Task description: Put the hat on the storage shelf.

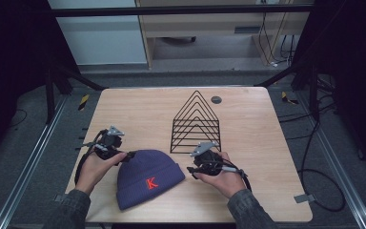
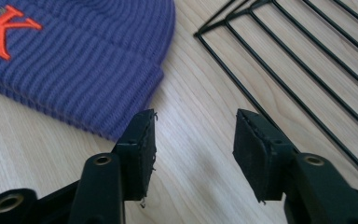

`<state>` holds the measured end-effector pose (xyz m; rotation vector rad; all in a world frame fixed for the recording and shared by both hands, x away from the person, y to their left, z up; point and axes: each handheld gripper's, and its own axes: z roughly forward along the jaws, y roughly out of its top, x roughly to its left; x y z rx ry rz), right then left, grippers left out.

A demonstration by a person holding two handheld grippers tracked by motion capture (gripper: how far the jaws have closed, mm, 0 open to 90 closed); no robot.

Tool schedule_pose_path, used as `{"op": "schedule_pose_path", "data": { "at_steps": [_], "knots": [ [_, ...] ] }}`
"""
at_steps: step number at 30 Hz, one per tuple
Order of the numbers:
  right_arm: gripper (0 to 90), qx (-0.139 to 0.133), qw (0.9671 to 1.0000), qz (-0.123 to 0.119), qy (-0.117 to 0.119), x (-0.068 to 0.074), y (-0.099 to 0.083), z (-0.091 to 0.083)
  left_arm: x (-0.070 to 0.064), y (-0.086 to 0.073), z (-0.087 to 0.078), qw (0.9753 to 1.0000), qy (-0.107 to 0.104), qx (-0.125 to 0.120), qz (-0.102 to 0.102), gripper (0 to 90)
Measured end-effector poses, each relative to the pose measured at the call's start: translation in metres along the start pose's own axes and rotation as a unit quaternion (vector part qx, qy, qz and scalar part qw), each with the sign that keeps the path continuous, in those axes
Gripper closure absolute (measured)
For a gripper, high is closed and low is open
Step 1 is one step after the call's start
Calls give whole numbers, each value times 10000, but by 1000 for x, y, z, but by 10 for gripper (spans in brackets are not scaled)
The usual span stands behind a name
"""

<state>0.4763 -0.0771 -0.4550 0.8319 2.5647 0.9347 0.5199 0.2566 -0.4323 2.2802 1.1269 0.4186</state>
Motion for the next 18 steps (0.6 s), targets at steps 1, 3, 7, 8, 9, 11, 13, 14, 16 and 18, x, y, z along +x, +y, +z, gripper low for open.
{"op": "schedule_pose_path", "data": {
  "at_steps": [1,3,7,8,9,11,13,14,16,18],
  "knots": [
    [511,-37,10000,13,29,1,2,2,0,0,2,10000,6,-31,-32,266],
    [535,-24,10000,24,85,2,4,5,1,-1,5,9999,-48,-33,-113,278],
    [572,2,9999,26,169,5,6,8,3,-6,11,9998,-117,60,-167,332],
    [575,-4,9998,47,172,6,7,8,3,-8,11,9997,-140,104,-177,332],
    [575,-20,9998,13,207,7,7,9,2,-10,12,9996,-167,98,-198,338],
    [571,-5,9997,-2,224,9,8,10,1,-13,12,9995,-206,111,-187,347],
    [553,24,9997,-6,243,10,9,11,1,-15,14,9995,-212,146,-173,348],
    [542,38,9997,3,225,10,9,12,1,-15,15,9995,-207,166,-170,347],
    [527,50,9997,7,251,11,9,12,0,-16,19,9994,-229,190,-193,348],
    [501,69,9997,40,247,11,8,13,-1,-16,23,9992,-224,267,-193,351]
  ]
}}
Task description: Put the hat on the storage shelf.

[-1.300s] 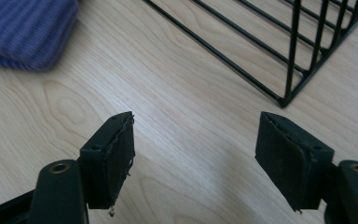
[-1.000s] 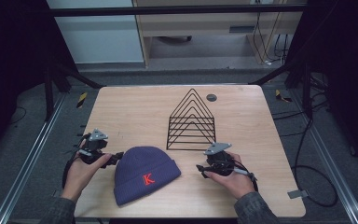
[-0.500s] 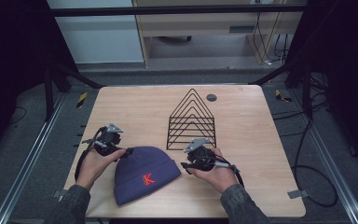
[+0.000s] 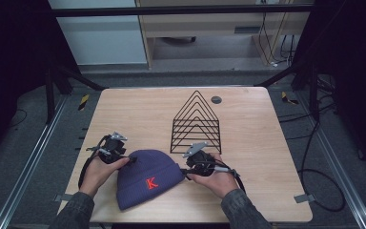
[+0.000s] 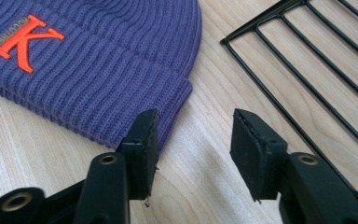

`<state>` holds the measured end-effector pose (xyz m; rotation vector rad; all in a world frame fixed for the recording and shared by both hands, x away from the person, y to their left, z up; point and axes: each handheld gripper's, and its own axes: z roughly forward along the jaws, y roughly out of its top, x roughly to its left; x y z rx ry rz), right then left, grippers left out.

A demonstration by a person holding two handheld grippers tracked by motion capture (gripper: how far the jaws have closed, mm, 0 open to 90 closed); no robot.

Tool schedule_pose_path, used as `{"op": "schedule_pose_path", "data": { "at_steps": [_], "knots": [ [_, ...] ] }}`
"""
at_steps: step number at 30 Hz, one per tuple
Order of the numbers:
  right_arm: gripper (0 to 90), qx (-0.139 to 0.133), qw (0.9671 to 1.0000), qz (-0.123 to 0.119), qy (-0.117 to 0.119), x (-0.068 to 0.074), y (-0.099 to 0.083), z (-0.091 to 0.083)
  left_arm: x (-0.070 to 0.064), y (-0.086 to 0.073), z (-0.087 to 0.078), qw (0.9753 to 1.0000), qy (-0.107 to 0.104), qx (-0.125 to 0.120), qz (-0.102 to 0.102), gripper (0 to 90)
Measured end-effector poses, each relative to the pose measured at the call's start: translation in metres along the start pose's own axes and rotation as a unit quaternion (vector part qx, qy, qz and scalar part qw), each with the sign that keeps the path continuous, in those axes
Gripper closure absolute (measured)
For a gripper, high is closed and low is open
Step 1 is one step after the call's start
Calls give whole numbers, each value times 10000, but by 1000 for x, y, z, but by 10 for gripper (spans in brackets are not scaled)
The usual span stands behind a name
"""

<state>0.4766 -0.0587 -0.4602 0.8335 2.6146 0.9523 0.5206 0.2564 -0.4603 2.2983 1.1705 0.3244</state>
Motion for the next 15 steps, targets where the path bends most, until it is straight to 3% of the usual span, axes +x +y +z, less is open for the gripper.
{"op": "schedule_pose_path", "data": {
  "at_steps": [3,15],
  "knots": [
    [462,24,10000,9,16,1,-1,1,-1,2,4,9999,-34,105,63,364],
    [408,-58,10000,71,-35,1,-2,-6,-2,-3,10,9996,-131,233,-26,476]
  ]
}}
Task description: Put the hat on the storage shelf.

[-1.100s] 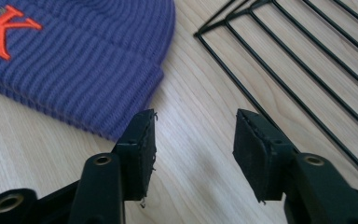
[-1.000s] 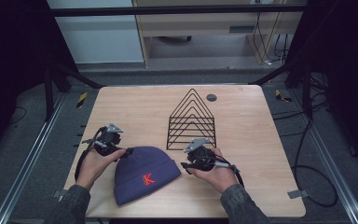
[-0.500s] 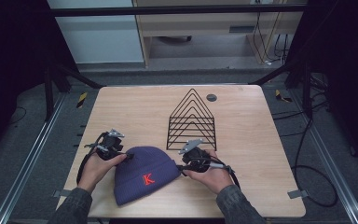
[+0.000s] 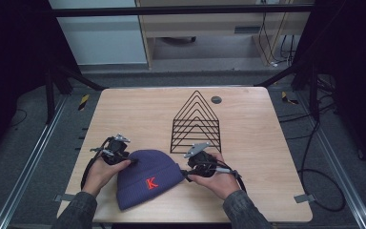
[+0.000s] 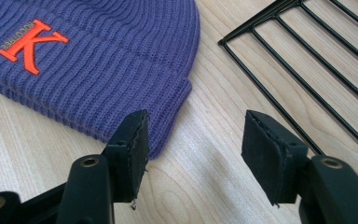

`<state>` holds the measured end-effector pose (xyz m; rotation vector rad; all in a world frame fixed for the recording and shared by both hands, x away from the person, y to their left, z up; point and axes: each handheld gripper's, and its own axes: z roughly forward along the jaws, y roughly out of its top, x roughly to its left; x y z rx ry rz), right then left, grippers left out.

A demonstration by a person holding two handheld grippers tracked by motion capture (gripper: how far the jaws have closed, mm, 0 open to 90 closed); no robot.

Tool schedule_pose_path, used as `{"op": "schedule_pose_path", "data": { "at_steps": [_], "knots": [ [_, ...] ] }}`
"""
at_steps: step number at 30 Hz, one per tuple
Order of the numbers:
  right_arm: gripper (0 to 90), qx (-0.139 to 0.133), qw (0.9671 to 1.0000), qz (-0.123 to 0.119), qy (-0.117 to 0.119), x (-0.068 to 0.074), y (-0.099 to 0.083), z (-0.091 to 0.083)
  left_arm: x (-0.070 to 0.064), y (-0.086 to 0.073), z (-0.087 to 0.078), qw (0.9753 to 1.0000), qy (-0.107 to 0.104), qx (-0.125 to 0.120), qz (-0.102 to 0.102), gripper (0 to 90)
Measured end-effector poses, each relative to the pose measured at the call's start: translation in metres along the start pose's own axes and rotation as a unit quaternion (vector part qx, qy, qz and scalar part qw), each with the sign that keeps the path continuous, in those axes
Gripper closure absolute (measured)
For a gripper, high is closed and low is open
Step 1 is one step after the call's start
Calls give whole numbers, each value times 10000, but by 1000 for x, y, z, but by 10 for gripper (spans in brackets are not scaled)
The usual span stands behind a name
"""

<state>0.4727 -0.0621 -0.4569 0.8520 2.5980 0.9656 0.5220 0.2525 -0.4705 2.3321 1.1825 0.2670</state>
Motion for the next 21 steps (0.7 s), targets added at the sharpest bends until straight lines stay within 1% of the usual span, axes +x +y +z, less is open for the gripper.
{"op": "schedule_pose_path", "data": {
  "at_steps": [4,6,9,10,11,13,17,21],
  "knots": [
    [395,-12,10000,22,-1,0,0,0,-1,0,2,10000,-38,19,-25,537],
    [391,-17,10000,35,-8,0,0,1,-1,0,1,9999,-102,58,-20,579],
    [383,-4,10000,31,-18,0,0,0,-3,0,1,10000,-80,57,18,644],
    [381,-2,10000,30,-23,0,0,0,-3,0,0,10000,-56,41,9,689],
    [380,-4,10000,30,-20,0,0,0,-4,-1,0,10000,-31,28,15,715],
    [378,-33,10000,39,-13,0,0,0,-4,-2,0,10000,-34,-47,-4,760],
    [373,-34,10000,53,-36,1,0,0,-5,-3,-3,10000,3,-88,17,773],
    [363,-40,10000,49,-46,0,-1,-1,-8,-3,-7,9998,97,-147,119,784]
  ]
}}
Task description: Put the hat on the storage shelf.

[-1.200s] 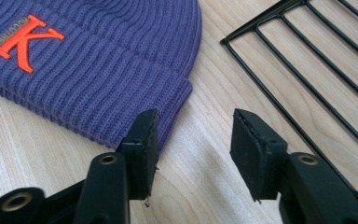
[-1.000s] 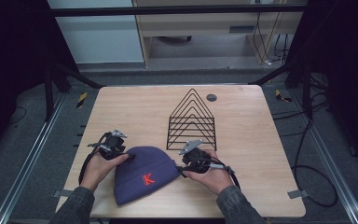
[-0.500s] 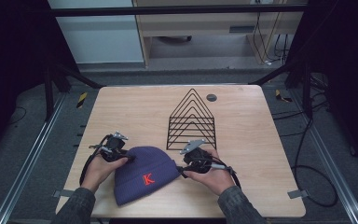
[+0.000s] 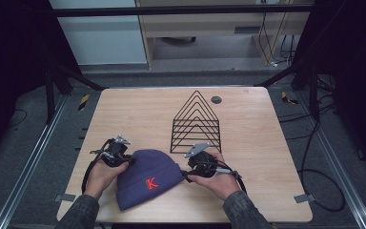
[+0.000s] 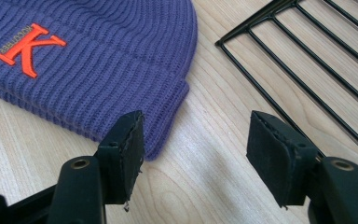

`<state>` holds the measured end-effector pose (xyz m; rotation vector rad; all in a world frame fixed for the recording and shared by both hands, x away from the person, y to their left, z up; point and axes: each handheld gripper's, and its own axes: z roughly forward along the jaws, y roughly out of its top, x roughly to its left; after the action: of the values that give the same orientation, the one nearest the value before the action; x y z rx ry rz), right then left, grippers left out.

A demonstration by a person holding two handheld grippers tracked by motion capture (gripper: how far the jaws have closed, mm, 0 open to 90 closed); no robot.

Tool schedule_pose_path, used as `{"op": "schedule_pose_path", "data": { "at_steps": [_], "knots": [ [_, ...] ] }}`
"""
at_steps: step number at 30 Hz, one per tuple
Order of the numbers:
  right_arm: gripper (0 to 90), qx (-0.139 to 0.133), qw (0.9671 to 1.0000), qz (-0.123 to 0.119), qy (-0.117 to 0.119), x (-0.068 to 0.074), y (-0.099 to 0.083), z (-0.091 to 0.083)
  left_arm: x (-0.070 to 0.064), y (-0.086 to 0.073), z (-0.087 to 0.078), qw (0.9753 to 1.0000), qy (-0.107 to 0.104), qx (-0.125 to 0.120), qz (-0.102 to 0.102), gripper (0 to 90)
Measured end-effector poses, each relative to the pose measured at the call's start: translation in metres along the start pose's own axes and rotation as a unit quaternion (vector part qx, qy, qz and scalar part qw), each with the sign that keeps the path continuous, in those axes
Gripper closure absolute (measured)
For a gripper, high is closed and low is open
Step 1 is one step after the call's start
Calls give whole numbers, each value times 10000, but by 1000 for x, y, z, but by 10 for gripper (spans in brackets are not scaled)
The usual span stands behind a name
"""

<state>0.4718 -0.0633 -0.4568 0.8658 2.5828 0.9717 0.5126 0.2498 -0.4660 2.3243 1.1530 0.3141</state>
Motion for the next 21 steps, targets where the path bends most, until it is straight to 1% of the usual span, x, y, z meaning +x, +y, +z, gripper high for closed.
{"op": "schedule_pose_path", "data": {
  "at_steps": [3,4,7,11,12,13,15,17,18,19,21],
  "knots": [
    [353,-12,10000,27,-13,-1,-2,-1,-2,1,-4,10000,33,-64,56,787],
    [343,-30,10000,65,-16,-2,-4,0,-3,2,-5,9999,41,-112,61,788],
    [336,-17,10000,60,-38,-2,-4,-1,-6,4,-10,9996,76,-232,110,790],
    [320,-49,9999,83,-53,-3,-4,-1,-10,7,-20,9989,123,-380,225,794],
    [311,-37,9999,84,-58,-2,-4,-2,-12,8,-24,9985,148,-438,300,795],
    [311,-37,9999,84,-58,-2,-4,-2,-12,8,-24,9985,148,-438,300,796],
    [301,-63,9999,59,-65,-2,-4,-2,-16,10,-29,9980,158,-515,343,797],
    [291,-66,9999,68,-79,-1,-4,-3,-20,12,-35,9969,211,-589,470,798],
    [280,-77,9999,76,-78,-1,-4,-4,-23,13,-39,9965,214,-636,508,798],
    [280,-77,9999,76,-78,-1,-4,-4,-23,13,-39,9965,214,-636,508,798],
    [271,-85,9999,84,-96,-2,-5,-5,-25,15,-44,9955,229,-705,587,799]
  ]
}}
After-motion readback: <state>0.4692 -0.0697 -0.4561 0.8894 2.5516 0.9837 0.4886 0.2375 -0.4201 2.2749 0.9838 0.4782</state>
